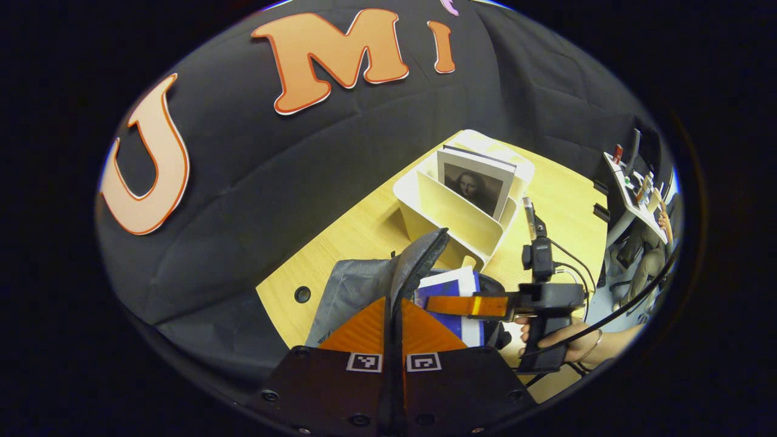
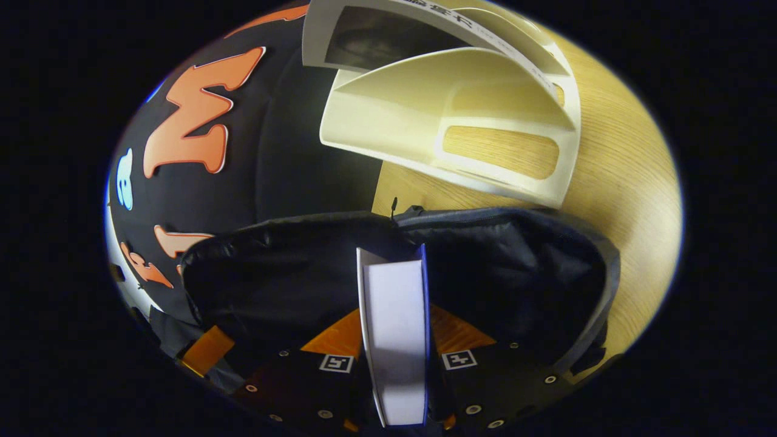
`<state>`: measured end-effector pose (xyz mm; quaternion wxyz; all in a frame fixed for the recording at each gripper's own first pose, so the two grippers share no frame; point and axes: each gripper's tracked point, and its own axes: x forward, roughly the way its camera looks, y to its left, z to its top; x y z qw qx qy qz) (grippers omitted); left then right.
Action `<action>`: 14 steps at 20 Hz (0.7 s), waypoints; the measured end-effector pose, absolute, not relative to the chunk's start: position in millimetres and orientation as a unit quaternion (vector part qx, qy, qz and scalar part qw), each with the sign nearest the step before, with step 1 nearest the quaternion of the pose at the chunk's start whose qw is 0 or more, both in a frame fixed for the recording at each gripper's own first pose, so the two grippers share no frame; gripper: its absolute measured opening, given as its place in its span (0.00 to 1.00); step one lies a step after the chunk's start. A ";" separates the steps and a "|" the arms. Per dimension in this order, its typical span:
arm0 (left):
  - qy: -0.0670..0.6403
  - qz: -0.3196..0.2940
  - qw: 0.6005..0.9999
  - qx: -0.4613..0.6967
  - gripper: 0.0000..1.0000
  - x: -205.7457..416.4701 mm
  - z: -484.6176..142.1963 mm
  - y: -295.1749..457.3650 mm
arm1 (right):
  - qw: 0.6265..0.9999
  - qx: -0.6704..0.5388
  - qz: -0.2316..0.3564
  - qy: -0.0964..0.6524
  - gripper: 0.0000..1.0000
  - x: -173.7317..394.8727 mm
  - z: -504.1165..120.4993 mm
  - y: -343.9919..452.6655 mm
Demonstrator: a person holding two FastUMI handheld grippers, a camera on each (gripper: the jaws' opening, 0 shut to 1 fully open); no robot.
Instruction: Open the schoolbag, grab two books from the bookshelf and put them into the schoolbag.
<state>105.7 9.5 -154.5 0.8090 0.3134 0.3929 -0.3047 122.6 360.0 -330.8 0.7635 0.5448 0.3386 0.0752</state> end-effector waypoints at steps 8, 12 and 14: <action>0.405 -0.291 0.812 0.302 0.01 116.6 -162.8 26.8 | 0.777 0.476 0.037 0.411 0.80 117.2 -358.2 376.3; 0.406 -0.291 0.815 0.293 0.01 121.9 -170.0 40.5 | 0.793 0.423 0.026 0.437 0.97 91.0 -365.5 350.2; 0.407 -0.291 0.817 0.286 0.01 120.6 -172.3 44.0 | 0.807 0.392 0.023 0.441 0.98 77.0 -366.3 328.7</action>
